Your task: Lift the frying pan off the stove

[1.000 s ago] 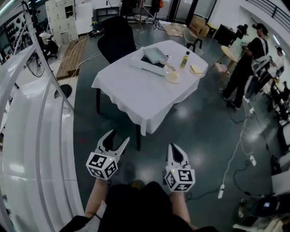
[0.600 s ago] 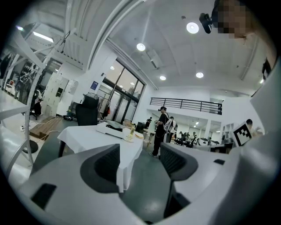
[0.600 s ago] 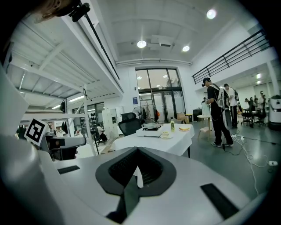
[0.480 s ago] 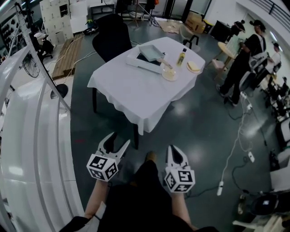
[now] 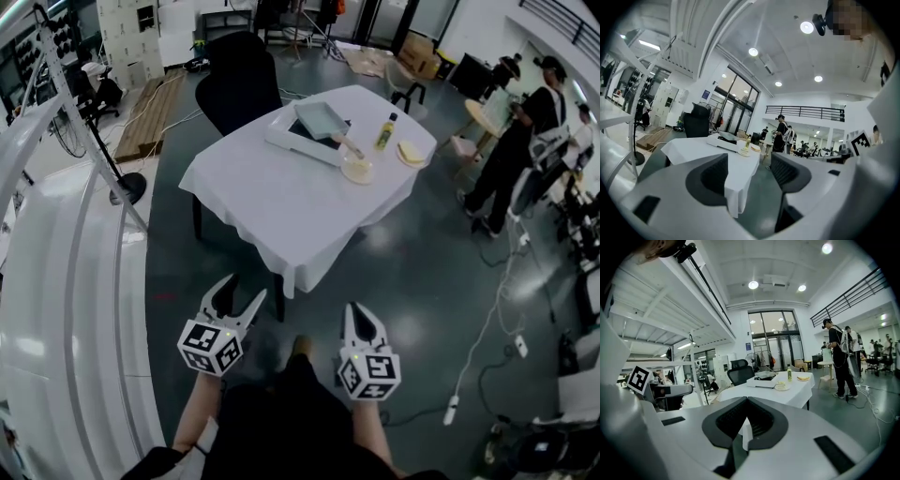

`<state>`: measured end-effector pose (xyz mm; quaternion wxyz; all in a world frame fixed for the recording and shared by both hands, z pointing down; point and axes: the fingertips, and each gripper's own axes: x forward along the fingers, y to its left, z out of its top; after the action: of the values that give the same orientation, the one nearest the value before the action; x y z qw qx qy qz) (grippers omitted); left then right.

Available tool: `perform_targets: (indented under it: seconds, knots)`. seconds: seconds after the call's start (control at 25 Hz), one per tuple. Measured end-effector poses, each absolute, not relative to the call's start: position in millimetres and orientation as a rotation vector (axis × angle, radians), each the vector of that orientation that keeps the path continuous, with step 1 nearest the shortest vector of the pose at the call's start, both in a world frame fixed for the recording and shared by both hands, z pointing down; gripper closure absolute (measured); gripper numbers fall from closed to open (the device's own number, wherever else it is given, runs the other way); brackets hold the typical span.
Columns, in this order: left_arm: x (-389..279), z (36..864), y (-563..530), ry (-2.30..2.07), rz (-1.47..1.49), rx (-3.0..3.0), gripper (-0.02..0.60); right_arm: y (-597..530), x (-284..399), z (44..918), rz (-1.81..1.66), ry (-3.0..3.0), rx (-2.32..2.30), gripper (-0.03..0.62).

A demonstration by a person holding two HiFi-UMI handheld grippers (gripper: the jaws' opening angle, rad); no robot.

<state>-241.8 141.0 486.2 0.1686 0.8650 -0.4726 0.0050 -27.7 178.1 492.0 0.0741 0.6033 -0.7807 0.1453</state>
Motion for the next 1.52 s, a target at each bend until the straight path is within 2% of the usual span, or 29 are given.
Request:
perform_targets:
  seconds: [0.8,1.52]
  knots:
    - [-153.5,476.9,-40.2,-1.391,0.011,2.445,0.310,-17.4,62.1,481.4,0.431,-2.410,1.778,0.589]
    - [-98.9,501.2,-96.6,-1.385,0.037,2.439,0.310,-72.9,116.1,514.2,0.482,-2.405,1.772,0.589]
